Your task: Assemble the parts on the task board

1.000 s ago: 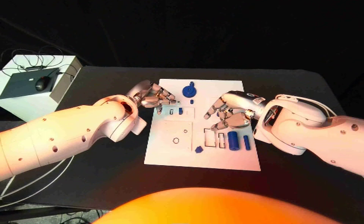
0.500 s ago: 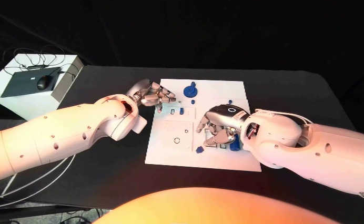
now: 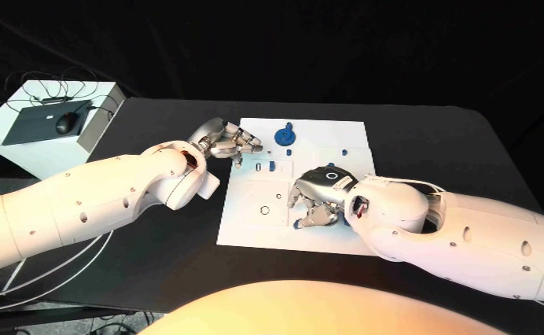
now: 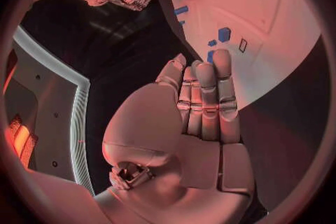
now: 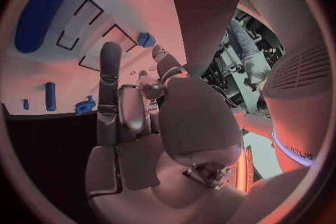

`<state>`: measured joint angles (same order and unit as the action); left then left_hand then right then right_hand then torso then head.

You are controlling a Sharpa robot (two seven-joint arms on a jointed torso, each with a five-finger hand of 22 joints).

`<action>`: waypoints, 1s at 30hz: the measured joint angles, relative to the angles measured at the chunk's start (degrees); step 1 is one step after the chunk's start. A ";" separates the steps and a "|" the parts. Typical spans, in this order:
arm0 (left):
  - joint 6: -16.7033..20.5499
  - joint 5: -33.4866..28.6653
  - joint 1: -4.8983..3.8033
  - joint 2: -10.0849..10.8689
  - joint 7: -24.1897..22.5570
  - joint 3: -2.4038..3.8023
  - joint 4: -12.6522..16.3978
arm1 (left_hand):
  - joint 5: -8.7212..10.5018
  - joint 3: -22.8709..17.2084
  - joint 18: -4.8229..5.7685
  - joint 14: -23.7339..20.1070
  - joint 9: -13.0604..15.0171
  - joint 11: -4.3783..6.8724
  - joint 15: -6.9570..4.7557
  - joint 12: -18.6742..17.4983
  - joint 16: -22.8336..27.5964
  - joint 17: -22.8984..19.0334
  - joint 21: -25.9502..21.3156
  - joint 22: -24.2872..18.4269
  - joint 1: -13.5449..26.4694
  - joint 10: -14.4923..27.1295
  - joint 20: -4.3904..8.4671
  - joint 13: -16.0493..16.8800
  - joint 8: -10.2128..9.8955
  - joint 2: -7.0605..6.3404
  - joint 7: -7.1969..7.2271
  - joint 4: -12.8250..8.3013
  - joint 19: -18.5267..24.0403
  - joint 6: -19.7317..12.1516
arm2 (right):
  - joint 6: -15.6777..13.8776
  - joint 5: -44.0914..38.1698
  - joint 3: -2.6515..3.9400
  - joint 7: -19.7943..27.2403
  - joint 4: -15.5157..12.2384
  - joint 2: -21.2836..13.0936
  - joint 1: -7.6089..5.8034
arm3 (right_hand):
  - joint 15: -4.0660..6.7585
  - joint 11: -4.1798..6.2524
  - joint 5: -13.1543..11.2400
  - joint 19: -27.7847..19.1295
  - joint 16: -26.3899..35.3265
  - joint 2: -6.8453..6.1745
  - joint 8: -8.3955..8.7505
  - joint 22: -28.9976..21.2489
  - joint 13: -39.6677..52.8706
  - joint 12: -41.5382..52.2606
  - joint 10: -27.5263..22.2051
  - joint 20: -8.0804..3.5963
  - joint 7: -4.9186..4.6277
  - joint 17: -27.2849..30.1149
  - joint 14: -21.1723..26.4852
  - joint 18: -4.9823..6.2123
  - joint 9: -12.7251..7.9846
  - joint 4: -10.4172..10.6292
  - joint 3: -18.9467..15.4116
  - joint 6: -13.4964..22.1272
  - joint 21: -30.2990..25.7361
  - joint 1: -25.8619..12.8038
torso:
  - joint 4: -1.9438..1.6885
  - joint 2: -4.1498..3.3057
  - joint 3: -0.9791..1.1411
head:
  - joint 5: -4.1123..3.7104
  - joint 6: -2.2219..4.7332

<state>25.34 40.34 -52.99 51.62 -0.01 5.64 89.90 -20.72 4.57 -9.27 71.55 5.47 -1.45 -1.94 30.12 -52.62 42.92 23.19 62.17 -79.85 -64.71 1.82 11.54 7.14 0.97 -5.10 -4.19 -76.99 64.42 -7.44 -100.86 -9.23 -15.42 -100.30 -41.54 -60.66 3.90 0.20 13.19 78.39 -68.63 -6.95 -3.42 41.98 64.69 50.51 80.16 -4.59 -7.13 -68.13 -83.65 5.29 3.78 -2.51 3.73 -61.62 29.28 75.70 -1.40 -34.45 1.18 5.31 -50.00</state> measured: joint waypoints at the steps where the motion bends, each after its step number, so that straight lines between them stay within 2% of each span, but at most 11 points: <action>1: 0.00 -0.04 0.00 0.01 0.00 0.00 0.00 | 0.00 0.00 0.00 0.00 0.00 0.00 0.00 0.00 0.00 0.00 0.00 0.00 0.00 0.00 0.00 0.00 0.00 0.00 0.00 0.00 0.00 0.00 | 0.35 -0.22 -0.08 -0.24 0.04 0.05 0.11 | 0.00 0.00 0.00 0.01 0.00 0.00 0.00 0.38 0.00 0.00 0.00 0.00 0.00 0.00 0.00 0.00 0.00 0.00 0.00 0.00 -0.25 0.00 | 0.00 0.00 0.00 | 0.02 0.00; 11: 0.00 -0.23 0.00 0.05 0.00 0.00 -0.05 | 0.00 0.00 0.03 0.00 0.00 0.00 0.00 0.00 0.00 0.00 0.00 0.00 0.00 0.00 -0.20 0.01 0.00 0.00 0.00 0.00 -0.21 0.00 | 3.01 -1.28 -0.39 -1.55 0.08 0.27 0.67 | 0.00 -0.01 0.00 1.04 -0.55 0.00 0.00 5.32 0.23 0.67 -0.01 0.00 -0.07 -0.26 0.00 -0.04 0.00 0.16 -0.16 0.09 -4.10 0.00 | 0.05 0.06 0.01 | 0.13 0.00; 16: 0.00 -0.27 0.00 0.05 0.00 0.01 -0.07 | 0.00 0.00 0.03 0.00 0.01 0.00 0.00 0.00 0.00 0.00 0.00 0.01 0.00 0.00 -0.20 0.01 0.00 0.00 0.00 0.00 -0.21 0.00 | 3.70 -1.86 -0.51 -1.99 0.44 0.63 1.62 | -0.01 -0.07 -0.13 1.87 -0.55 0.00 0.00 7.61 0.52 1.25 0.05 -0.02 -0.07 -0.37 0.00 -0.05 0.00 0.43 0.21 0.10 -6.10 0.00 | 0.05 0.05 0.03 | 0.23 0.00; 28: -0.01 -0.31 0.00 0.16 0.06 0.01 -0.07 | 0.00 0.00 0.04 0.00 -0.09 0.00 0.00 0.28 0.00 -0.14 -0.22 0.01 0.00 0.00 -0.20 -0.23 0.00 0.00 0.00 0.00 -0.20 0.00 | 3.41 -2.84 -0.33 -2.25 0.64 0.88 2.10 | -0.01 -0.01 -0.47 2.47 -0.76 0.00 0.00 10.21 2.26 3.09 0.39 -0.20 -0.02 -0.73 0.00 -0.18 -0.01 -1.92 3.19 -0.23 -7.88 -0.01 | 0.05 0.03 0.05 | 0.35 0.00; 30: -0.01 -0.31 0.00 0.16 0.07 0.01 -0.07 | 0.00 0.00 0.04 0.00 -0.09 0.00 0.00 0.28 0.00 -0.14 -0.22 0.01 0.00 0.00 -0.20 -0.23 0.00 0.00 -0.04 0.00 -0.20 -0.04 | 3.40 -2.85 -0.32 -2.18 0.64 0.92 2.14 | -0.02 0.00 -0.53 2.47 -0.76 0.10 0.00 10.80 2.51 3.24 0.39 -0.20 -0.09 -0.87 0.00 -0.06 -0.01 -2.34 4.67 -0.34 -8.25 -0.12 | 0.05 0.03 0.05 | 0.35 0.00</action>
<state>25.33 40.03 -52.99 51.78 0.06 5.65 89.83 -20.72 4.57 -9.23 71.55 5.39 -1.45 -1.94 30.40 -52.62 42.78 22.97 62.18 -79.85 -64.71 1.62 11.31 7.13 0.97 -5.14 -4.19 -77.20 64.38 -4.04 -103.71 -9.55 -17.59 -99.67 -40.62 -58.52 3.88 0.20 12.66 80.86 -69.39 -6.85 -3.42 52.77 67.21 53.74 80.55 -4.80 -7.22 -69.00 -83.65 5.23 3.76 -4.85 8.40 -61.96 21.03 75.59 -1.35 -34.42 1.22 5.66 -50.00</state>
